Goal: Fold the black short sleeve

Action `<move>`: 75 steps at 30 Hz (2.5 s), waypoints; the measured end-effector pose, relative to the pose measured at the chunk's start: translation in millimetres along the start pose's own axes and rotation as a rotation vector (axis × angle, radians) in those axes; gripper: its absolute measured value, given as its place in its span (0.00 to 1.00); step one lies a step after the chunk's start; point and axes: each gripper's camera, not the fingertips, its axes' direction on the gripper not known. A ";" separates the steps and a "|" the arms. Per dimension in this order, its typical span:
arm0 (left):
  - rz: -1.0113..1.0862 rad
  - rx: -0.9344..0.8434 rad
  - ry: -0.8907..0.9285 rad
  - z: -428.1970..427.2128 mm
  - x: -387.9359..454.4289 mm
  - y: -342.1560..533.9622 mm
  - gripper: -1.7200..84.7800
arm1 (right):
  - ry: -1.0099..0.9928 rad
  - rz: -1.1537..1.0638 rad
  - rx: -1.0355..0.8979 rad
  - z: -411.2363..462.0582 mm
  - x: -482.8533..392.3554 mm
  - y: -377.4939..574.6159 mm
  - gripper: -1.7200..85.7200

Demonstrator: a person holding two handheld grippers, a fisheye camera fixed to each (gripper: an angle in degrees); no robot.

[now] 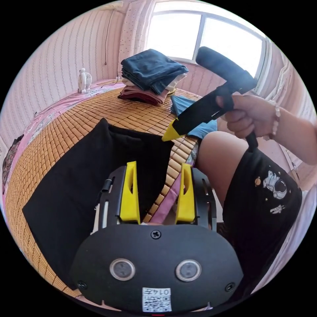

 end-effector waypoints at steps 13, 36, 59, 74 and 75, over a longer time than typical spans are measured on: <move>-0.044 -0.063 0.077 -36.8 6.6 39.1 0.01 | 0.070 0.299 0.303 -46.4 86.4 9.2 0.16; -0.193 0.342 0.129 -148.0 -14.0 74.7 0.01 | 0.076 0.039 0.462 -128.4 11.7 12.9 0.03; -0.913 0.138 -0.231 -176.4 -162.9 216.9 0.15 | 0.514 -0.350 -0.039 222.1 -63.9 -76.2 0.16; -0.685 0.239 -0.315 -266.4 -97.7 224.6 0.06 | 0.230 -0.458 0.173 145.2 -112.6 75.7 0.05; -0.641 0.269 -0.328 -287.1 -84.6 224.7 0.06 | 0.214 -0.479 0.204 134.8 -123.9 88.7 0.05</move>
